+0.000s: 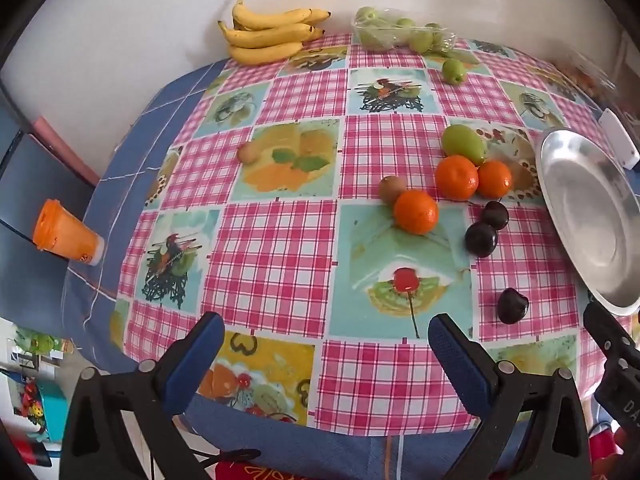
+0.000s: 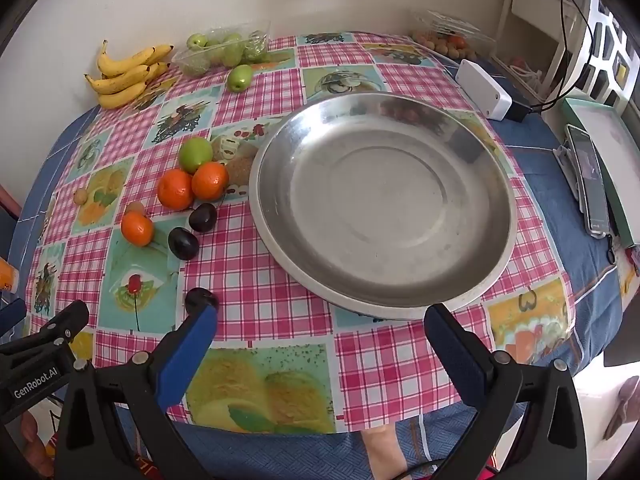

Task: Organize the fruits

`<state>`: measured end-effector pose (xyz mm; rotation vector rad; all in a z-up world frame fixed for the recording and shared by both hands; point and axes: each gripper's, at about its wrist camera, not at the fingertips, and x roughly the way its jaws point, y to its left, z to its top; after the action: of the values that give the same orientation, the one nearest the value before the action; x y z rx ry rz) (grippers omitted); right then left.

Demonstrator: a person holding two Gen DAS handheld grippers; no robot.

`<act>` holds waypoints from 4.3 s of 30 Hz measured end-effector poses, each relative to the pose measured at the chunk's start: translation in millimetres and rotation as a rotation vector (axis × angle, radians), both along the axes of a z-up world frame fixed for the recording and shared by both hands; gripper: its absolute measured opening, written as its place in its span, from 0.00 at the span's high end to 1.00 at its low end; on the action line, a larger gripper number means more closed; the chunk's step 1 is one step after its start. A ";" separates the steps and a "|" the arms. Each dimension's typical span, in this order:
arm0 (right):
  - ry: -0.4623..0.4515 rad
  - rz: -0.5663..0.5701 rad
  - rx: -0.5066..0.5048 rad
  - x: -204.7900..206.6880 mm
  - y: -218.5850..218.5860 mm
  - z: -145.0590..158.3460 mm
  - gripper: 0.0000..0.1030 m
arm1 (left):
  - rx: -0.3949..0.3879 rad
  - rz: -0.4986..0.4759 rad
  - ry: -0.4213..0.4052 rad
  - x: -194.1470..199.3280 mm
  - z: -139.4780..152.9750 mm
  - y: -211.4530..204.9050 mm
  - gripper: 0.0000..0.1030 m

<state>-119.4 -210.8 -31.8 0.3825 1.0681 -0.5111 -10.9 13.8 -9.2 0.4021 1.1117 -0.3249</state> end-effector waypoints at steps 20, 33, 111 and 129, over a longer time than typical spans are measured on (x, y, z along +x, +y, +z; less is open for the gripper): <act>0.002 0.002 0.001 1.4 2.2 1.9 0.00 | 0.025 0.064 0.007 -0.9 -4.6 -31.1 0.00; 0.005 0.007 0.003 2.0 2.4 1.6 0.00 | 0.025 0.075 0.011 -0.6 -5.6 -33.3 0.00; -0.066 0.246 0.124 65.0 39.9 -2.7 0.00 | -0.088 0.274 0.087 62.4 -17.6 -31.4 0.00; 0.084 0.267 0.151 76.8 44.7 -36.2 0.43 | -0.077 0.250 0.212 65.3 -50.1 -40.6 0.00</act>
<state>-42.6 -166.0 -68.0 0.3456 1.2224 -0.2105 54.5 -26.8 -59.4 0.1588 1.3370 -0.1912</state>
